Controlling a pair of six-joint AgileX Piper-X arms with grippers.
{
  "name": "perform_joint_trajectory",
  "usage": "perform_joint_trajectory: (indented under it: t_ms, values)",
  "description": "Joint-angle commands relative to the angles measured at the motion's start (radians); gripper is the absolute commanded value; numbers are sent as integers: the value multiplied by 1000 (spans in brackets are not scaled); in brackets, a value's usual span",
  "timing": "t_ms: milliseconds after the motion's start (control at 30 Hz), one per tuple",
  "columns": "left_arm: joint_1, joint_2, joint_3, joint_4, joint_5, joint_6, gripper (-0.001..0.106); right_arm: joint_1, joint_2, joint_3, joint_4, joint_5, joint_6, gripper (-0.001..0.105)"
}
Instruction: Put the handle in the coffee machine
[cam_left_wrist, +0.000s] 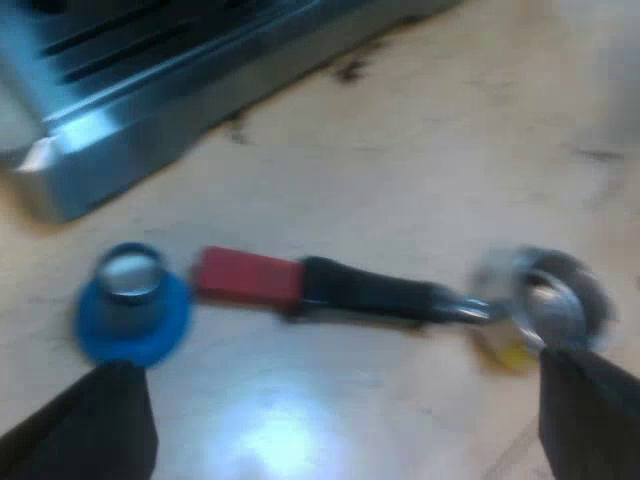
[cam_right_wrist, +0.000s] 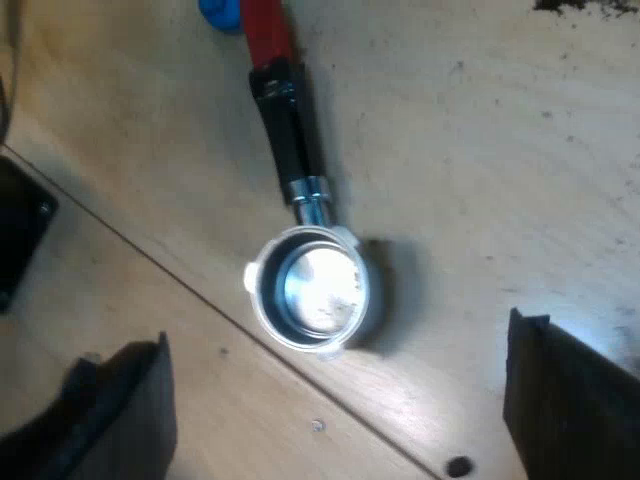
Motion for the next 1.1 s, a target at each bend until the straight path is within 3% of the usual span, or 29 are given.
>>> perform_joint_trajectory:
  t_ms: [33, 167, 233, 300, 433, 600, 667, 700, 767, 800, 867, 1033, 1100]
  values:
    - [1, -3, -41, 114, 79, 84, 81, 69, 32, -12, -24, 25, 127, 70]
    - [-32, -3, -56, 204, 98, 187, 81, 184, 73, -12, -48, 99, 267, 70]
    - [-66, -3, -56, 225, 98, 210, 81, 231, 88, -12, -71, 148, 289, 70]
    - [-106, -3, -56, 226, 98, 215, 81, 279, 101, -12, -93, 197, 306, 72]
    - [-171, -3, -56, 220, 98, 219, 81, 341, 132, -12, -106, 288, 440, 86]
    - [-191, -3, -56, 209, 98, 230, 81, 341, 178, -12, -106, 278, 657, 86]
    - [-194, -3, -56, 201, 98, 232, 81, 341, 202, -12, -106, 278, 781, 86]
    - [-196, -3, -56, 197, 98, 235, 81, 341, 206, -12, -106, 278, 807, 86]
    - [-208, -3, -56, 180, 97, 236, 81, 341, 234, -17, -106, 274, 943, 86]
    - [-212, -3, -56, 176, 97, 236, 81, 341, 242, -20, -106, 271, 965, 86]
    - [-225, -3, -56, 159, 97, 236, 81, 341, 276, -30, -106, 260, 1076, 86]
    - [-226, -3, -56, 150, 97, 236, 81, 340, 372, -37, -105, 170, 1248, 86]
    - [-226, -3, -56, 145, 97, 236, 81, 340, 402, -37, -112, 157, 1249, 86]
